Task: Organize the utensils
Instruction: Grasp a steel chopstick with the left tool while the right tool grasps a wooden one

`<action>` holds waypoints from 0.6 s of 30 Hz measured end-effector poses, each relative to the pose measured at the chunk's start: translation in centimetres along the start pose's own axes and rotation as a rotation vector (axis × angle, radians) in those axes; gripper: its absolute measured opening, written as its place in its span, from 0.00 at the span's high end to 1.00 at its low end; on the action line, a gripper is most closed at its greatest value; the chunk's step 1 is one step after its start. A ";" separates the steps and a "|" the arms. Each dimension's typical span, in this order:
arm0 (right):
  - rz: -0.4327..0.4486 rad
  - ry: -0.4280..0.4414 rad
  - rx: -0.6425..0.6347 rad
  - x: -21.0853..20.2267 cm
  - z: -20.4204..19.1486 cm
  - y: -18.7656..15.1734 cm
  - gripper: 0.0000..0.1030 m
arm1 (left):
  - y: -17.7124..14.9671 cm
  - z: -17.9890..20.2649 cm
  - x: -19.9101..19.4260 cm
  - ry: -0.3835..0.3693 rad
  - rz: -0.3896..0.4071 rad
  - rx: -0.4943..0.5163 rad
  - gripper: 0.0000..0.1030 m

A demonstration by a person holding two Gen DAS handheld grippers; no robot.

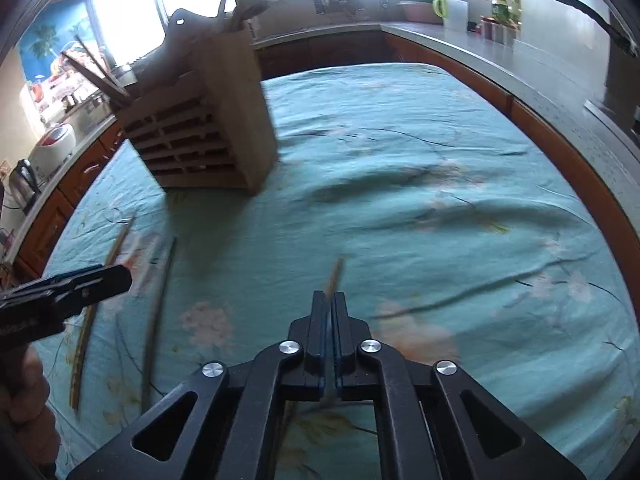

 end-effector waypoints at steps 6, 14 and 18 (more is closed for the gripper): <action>-0.002 0.038 0.082 -0.8 2.7 -0.6 0.93 | -0.8 2.1 1.3 0.020 -0.018 0.132 0.83; 0.033 0.080 0.112 -1.3 1.7 0.6 0.90 | -1.7 1.1 -1.1 -0.037 -0.009 0.072 0.83; -0.011 0.064 0.105 0.2 1.3 0.3 0.88 | -0.6 0.4 -0.5 -0.014 -0.009 0.044 0.70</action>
Point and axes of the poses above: each gripper's, at about its wrist camera, not at the fingertips, and x roughly the way its jaws point, z to its right, y to its top, the point moved 3 cm from there along x, roughly the way its jaws point, and after that the axes turned 11 degrees about z, right-handed, at the moved point
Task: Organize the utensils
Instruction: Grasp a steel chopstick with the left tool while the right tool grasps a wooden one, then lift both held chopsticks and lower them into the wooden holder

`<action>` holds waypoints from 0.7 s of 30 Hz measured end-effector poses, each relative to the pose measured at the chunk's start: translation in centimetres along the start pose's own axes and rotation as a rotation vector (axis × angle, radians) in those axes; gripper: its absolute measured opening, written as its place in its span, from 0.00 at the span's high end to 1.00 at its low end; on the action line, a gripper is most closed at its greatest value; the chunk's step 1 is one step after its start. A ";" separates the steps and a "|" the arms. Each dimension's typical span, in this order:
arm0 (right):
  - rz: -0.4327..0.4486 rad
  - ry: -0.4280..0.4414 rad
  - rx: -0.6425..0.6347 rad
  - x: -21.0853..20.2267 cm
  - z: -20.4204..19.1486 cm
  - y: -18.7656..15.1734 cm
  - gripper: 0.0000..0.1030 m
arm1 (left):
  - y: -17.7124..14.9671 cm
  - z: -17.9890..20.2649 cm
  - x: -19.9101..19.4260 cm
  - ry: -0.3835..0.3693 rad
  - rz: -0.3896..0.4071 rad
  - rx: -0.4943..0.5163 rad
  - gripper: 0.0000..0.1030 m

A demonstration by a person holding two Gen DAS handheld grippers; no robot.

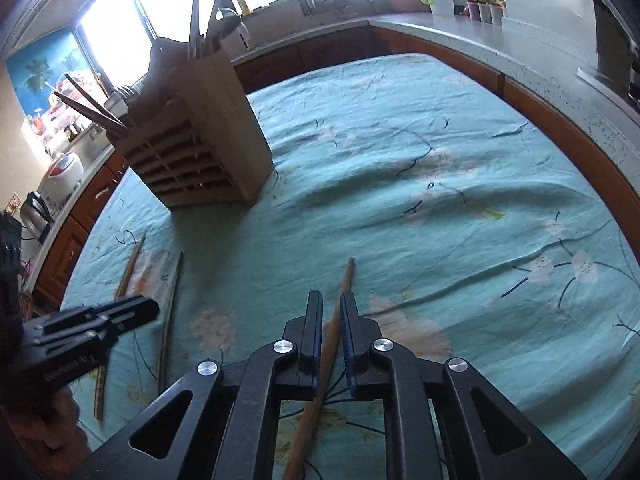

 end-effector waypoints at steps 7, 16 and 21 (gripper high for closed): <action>-0.006 -0.021 -0.043 1.3 -0.8 0.3 0.88 | 1.5 1.1 2.8 0.015 -0.028 0.034 0.76; -0.008 -0.037 -0.070 2.1 -1.3 0.6 0.87 | 1.1 2.4 3.3 -0.006 -0.014 0.081 0.95; -0.006 -0.040 -0.067 2.0 -1.3 0.5 0.93 | 0.4 1.9 2.2 -0.046 -0.019 0.053 0.96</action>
Point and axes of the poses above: each gripper's, at about its wrist camera, not at the fingertips, and x roughly the way its jaws point, z to its right, y to its top, the point moved 3 cm from there along x, roughly the way its jaws point, and after that the axes turned 11 degrees about z, right-handed, at the moved point
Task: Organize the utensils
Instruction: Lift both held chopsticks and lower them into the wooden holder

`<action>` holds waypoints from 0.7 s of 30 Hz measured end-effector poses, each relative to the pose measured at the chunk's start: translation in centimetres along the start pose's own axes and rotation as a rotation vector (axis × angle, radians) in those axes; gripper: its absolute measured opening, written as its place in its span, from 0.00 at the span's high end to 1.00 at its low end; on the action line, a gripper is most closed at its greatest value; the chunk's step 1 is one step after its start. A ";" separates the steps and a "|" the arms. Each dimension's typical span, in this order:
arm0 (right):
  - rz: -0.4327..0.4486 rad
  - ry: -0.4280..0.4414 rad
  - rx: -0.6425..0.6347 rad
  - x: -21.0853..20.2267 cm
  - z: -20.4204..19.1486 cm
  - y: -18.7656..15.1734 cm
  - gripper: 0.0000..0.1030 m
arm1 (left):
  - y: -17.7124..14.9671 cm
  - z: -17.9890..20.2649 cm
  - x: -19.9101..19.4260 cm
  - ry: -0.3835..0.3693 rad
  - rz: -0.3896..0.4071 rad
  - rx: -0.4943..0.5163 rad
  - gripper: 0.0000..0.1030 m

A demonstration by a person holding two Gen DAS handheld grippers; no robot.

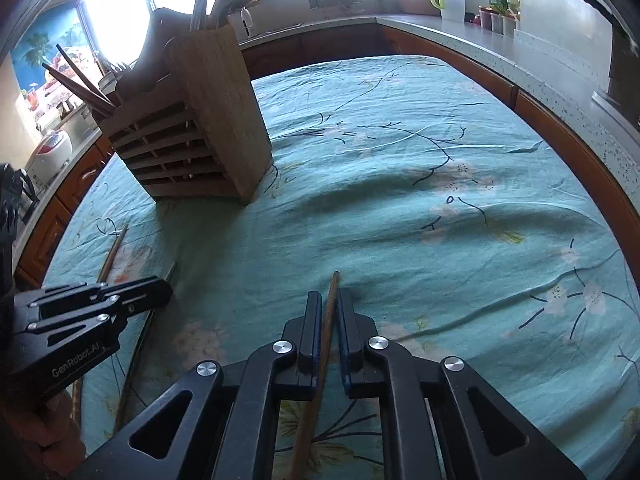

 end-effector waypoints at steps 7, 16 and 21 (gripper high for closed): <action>0.064 0.082 0.058 -3.6 -0.4 0.5 0.95 | -0.1 -1.5 -5.3 -0.062 0.083 -0.069 0.96; 0.216 0.172 0.056 -10.8 -2.5 3.3 0.95 | 1.3 -3.2 -13.2 -0.113 0.241 -0.119 0.96; 0.294 0.202 0.043 -13.9 -3.5 5.0 0.95 | 2.1 -3.5 -16.1 -0.130 0.304 -0.127 0.96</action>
Point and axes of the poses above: each gripper's, at about its wrist camera, not at the fingertips, and x roughly the way its jaws point, z to its right, y to its top, the point moved 3 cm from there along x, roughly the way its jaws point, and after that the axes turned 11 degrees about z, right-handed, at the moved point
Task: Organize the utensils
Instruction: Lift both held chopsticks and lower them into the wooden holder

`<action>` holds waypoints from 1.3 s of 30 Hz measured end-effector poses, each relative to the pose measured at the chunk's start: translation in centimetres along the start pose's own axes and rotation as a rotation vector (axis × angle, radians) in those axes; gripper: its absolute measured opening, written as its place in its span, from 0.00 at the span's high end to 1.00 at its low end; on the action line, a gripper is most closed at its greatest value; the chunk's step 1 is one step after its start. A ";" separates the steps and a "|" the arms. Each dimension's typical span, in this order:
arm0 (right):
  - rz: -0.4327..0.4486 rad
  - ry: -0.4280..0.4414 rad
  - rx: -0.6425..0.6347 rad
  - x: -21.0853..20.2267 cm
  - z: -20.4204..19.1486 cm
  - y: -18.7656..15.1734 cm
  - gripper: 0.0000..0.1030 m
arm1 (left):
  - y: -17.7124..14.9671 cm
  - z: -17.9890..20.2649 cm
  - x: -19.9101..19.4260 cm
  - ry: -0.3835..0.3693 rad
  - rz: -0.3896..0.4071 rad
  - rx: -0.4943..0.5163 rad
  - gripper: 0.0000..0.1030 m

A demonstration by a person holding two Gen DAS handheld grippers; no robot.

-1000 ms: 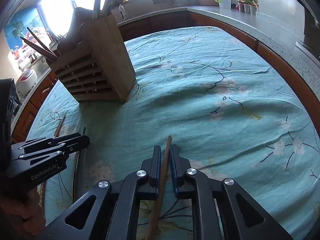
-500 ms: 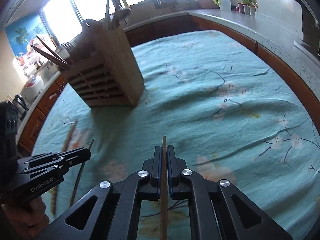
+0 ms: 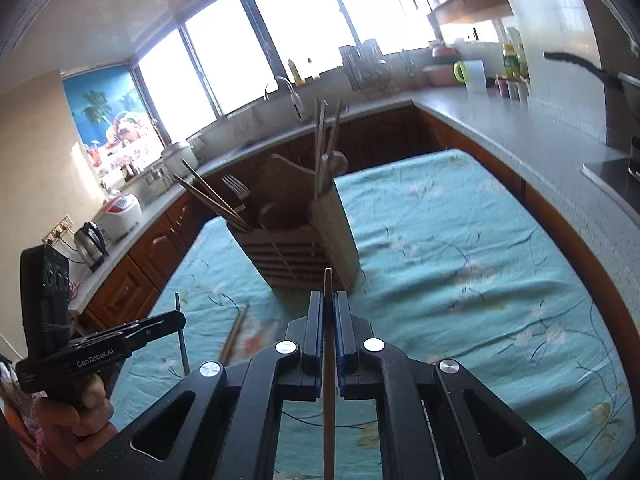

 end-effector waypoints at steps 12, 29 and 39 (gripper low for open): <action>0.122 0.041 -0.048 -2.3 -2.4 4.4 0.95 | 3.6 -0.1 -4.0 -0.005 0.124 0.008 0.96; 0.179 0.042 -0.042 -0.9 -2.6 6.9 0.95 | 8.2 0.2 -4.2 0.011 0.223 0.022 0.96; 0.307 0.036 -0.054 1.2 -3.9 12.2 0.95 | 14.8 0.5 -3.6 0.031 0.356 0.054 0.96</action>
Point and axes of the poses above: each gripper's, at about its wrist camera, not at the fingertips, and x roughly the way its jaws point, z to its right, y to its top, the point moved 3 cm from there along x, roughly the way its jaws point, and after that the axes turned 11 degrees about z, right-handed, at the moved point
